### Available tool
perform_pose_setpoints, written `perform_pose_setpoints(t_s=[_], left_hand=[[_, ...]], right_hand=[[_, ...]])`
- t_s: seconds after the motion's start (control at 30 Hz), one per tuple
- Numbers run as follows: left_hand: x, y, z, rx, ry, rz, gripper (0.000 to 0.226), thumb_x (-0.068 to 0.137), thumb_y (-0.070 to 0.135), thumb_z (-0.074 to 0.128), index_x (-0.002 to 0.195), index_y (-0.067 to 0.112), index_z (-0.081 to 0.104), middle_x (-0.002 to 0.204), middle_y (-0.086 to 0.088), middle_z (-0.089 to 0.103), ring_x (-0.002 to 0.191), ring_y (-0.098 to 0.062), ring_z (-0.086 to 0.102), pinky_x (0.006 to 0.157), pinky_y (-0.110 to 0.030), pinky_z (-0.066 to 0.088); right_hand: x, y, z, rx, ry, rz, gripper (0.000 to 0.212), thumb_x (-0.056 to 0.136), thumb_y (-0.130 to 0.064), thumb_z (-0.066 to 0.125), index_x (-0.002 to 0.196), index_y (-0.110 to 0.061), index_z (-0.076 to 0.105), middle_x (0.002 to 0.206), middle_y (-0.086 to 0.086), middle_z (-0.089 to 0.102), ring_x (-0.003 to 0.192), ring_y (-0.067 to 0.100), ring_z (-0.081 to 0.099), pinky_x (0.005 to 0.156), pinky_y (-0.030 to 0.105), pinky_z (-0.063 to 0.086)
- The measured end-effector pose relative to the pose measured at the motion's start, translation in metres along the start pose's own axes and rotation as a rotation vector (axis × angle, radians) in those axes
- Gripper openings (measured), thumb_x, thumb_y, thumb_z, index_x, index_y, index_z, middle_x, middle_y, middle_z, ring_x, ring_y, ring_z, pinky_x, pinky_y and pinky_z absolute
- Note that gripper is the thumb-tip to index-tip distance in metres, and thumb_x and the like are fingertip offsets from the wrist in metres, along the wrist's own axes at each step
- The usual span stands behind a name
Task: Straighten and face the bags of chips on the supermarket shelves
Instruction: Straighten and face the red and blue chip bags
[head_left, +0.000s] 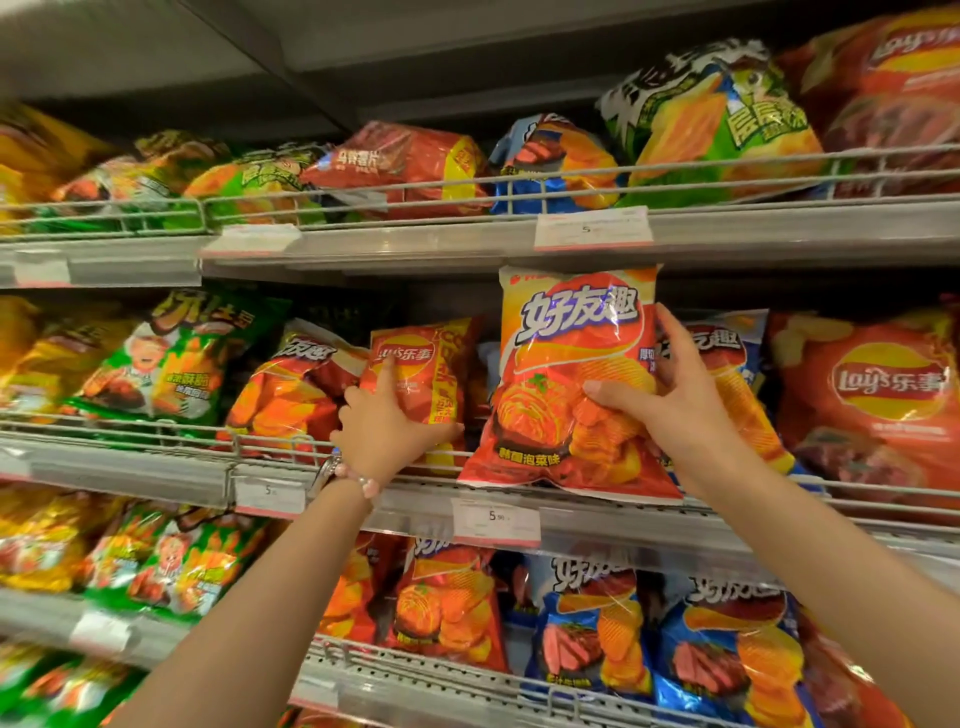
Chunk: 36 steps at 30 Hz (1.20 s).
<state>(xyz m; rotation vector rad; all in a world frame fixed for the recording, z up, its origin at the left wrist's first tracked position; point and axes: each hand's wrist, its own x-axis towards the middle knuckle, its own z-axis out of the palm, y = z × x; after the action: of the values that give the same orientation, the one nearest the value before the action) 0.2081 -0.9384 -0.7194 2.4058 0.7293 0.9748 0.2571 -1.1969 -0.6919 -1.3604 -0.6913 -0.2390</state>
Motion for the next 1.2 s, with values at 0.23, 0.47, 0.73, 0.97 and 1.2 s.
perform_pose_setpoints(t_s=[0.23, 0.47, 0.73, 0.97, 1.2], left_hand=[[0.009, 0.004, -0.005, -0.244, 0.136, 0.029, 0.109, 0.064, 0.052, 0.08, 0.15, 0.032, 0.016, 0.139, -0.019, 0.034, 0.128, -0.039, 0.035, 0.103, -0.055, 0.036], [0.018, 0.0, -0.042, -0.246, 0.127, 0.082, 0.105, 0.064, 0.051, 0.08, 0.15, 0.03, 0.023, 0.14, -0.018, 0.041, 0.129, -0.037, 0.038, 0.104, -0.05, 0.038], [-0.022, -0.027, -0.089, -0.274, 0.145, 0.057, 0.111, 0.047, 0.059, 0.068, 0.147, 0.039, 0.024, 0.134, -0.013, 0.038, 0.124, -0.033, 0.041, 0.103, -0.05, 0.039], [-0.044, -0.042, -0.108, -0.344, 0.204, 0.073, 0.112, 0.047, 0.054, 0.073, 0.148, 0.035, 0.027, 0.138, -0.009, 0.041, 0.126, -0.028, 0.043, 0.102, -0.05, 0.042], [-0.054, -0.042, -0.101, -0.377, 0.188, 0.083, 0.114, 0.046, 0.053, 0.075, 0.147, 0.037, 0.027, 0.137, -0.009, 0.042, 0.125, -0.028, 0.045, 0.101, -0.05, 0.043]], right_hand=[[0.0, -0.001, 0.004, 0.02, 0.016, 0.009, 0.116, 0.042, -0.031, 0.086, 0.142, -0.044, 0.028, 0.125, -0.003, 0.059, 0.1, 0.012, 0.066, 0.069, 0.029, 0.059], [0.005, 0.001, 0.007, 0.001, 0.051, 0.026, 0.103, 0.06, -0.017, 0.087, 0.142, -0.038, 0.029, 0.126, -0.003, 0.057, 0.104, 0.014, 0.064, 0.078, 0.036, 0.058], [0.025, -0.008, 0.05, -0.127, 0.063, 0.03, 0.098, 0.062, -0.022, 0.087, 0.141, -0.028, 0.031, 0.125, -0.001, 0.056, 0.106, 0.016, 0.059, 0.089, 0.037, 0.052], [0.047, 0.002, 0.11, -0.243, 0.101, 0.021, 0.101, 0.065, -0.028, 0.085, 0.145, -0.022, 0.024, 0.133, 0.003, 0.051, 0.119, 0.024, 0.052, 0.102, 0.041, 0.043], [0.056, 0.032, 0.171, -0.305, 0.067, 0.074, 0.102, 0.071, -0.027, 0.082, 0.148, -0.017, 0.015, 0.137, 0.015, 0.048, 0.124, 0.032, 0.05, 0.104, 0.04, 0.041]])
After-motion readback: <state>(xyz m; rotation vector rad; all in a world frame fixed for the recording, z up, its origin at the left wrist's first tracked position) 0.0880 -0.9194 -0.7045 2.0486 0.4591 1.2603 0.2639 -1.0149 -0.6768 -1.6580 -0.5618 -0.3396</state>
